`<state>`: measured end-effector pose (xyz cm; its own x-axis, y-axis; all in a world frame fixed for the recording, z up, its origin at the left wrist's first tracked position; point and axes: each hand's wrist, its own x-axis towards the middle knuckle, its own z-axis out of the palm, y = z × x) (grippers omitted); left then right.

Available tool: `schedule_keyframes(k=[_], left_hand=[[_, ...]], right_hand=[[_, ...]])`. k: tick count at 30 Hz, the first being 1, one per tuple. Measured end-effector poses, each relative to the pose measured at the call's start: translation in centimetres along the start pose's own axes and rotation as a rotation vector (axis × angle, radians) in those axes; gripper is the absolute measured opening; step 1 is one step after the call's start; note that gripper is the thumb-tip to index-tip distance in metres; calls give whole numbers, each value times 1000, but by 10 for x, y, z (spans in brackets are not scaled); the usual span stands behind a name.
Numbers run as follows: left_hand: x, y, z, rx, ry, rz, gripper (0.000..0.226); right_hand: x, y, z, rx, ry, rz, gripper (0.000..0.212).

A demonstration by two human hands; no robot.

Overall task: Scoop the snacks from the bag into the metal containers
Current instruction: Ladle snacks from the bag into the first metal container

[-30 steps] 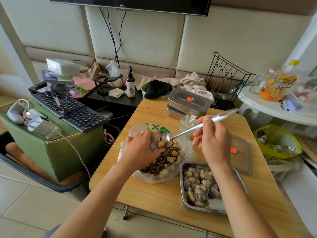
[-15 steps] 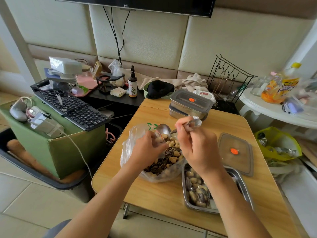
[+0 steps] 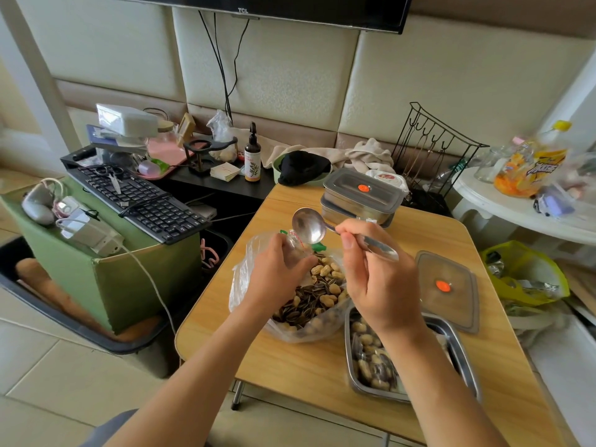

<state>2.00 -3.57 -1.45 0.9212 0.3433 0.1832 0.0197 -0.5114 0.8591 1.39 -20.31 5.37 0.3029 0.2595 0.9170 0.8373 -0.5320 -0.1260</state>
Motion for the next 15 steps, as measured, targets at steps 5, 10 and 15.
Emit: schedule_keyframes(k=[5, 10, 15], left_hand=[[0, -1, -1, -36, -16, 7, 37], [-3, 3, -4, 25, -44, -11, 37], [-2, 2, -15, 64, -11, 3, 37]], right_hand=[[-1, 4, 0, 10, 3, 35, 35], [-3, 12, -2, 94, -15, 135, 34], [-6, 29, -7, 218, 25, 455, 30]])
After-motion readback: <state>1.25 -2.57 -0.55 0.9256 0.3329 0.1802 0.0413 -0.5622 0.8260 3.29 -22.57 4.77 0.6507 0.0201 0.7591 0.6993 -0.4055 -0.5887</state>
